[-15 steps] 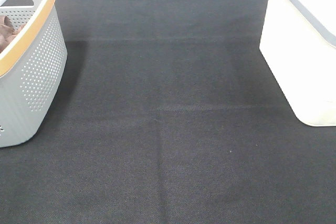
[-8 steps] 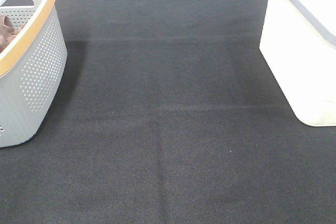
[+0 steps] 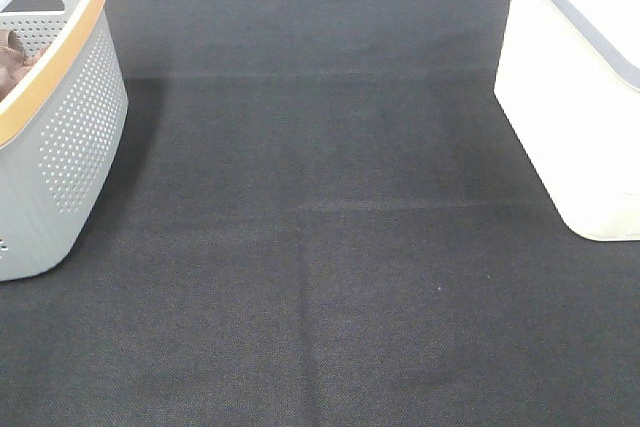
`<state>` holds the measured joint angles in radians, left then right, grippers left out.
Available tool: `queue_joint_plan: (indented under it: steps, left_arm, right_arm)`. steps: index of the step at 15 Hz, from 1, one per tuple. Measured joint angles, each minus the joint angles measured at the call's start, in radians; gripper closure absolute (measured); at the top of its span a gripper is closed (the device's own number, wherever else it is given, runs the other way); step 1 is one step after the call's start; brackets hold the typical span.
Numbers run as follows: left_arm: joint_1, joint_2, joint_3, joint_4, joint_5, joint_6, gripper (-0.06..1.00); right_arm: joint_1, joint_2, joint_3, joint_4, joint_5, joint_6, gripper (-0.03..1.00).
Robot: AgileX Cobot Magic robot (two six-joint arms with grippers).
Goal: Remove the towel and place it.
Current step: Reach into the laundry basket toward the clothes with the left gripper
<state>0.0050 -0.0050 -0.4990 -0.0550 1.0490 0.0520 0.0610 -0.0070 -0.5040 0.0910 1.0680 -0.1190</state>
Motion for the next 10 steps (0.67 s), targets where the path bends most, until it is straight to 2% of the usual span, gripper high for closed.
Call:
queue_joint_plan:
  steps: [7,8,10]
  left_arm:
    - [0.000,0.000,-0.003,0.007,-0.002,0.000,0.26]
    - [0.000,0.000,-0.011,0.021,-0.035,0.000,0.26]
    - [0.000,0.013,-0.022,0.069,-0.175,-0.008,0.26]
  right_arm:
    - [0.000,0.000,0.000,0.000,0.000,0.000,0.31]
    - [0.000,0.000,0.000,0.000,0.000,0.000,0.31]
    - [0.000,0.000,0.000,0.000,0.000,0.000,0.31]
